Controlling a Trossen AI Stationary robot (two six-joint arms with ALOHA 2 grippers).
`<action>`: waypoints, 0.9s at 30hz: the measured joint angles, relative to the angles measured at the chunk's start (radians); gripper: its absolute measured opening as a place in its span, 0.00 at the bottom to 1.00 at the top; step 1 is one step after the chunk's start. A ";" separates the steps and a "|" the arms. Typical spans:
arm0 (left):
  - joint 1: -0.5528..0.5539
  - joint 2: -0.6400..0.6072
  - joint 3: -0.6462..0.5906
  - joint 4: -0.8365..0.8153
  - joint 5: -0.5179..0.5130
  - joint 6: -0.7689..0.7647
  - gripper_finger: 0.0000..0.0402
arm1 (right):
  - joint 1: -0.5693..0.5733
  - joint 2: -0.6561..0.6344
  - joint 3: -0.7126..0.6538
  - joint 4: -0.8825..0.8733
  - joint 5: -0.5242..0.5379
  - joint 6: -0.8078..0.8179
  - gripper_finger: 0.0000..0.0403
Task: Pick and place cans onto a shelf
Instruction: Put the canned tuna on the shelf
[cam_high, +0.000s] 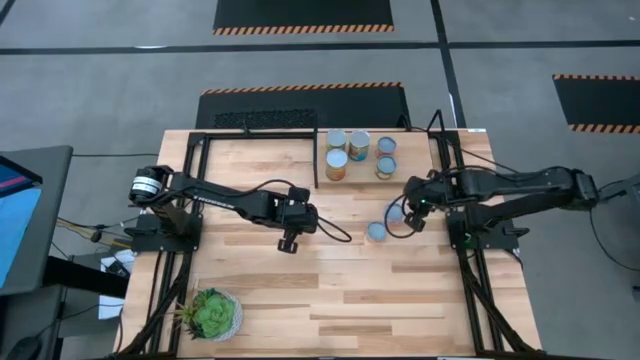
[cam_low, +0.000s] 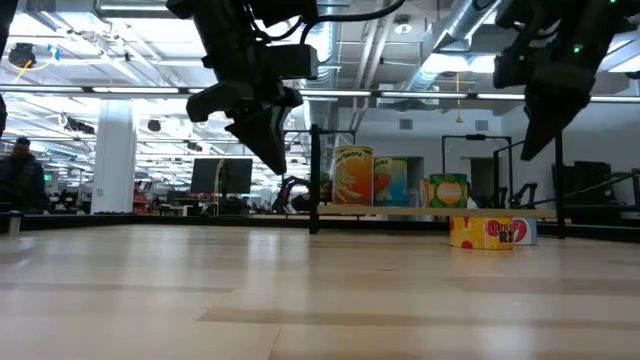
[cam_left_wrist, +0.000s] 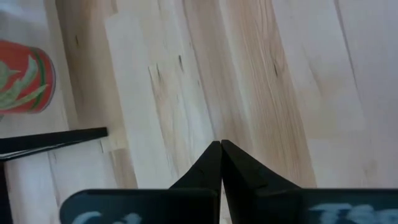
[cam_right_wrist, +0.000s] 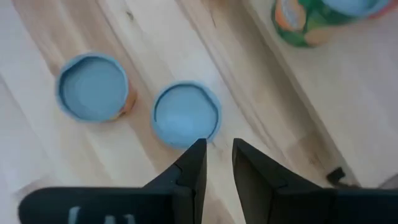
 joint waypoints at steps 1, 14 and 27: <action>0.000 0.000 0.000 0.000 0.000 0.000 0.00 | -0.005 0.004 -0.008 0.017 0.001 -0.021 0.25; 0.001 0.001 0.000 -0.009 0.001 -0.001 0.00 | -0.048 0.221 -0.020 0.084 -0.046 -0.114 0.26; 0.001 0.001 0.000 -0.009 0.003 0.016 0.00 | -0.109 0.379 -0.020 0.220 -0.045 -0.165 0.41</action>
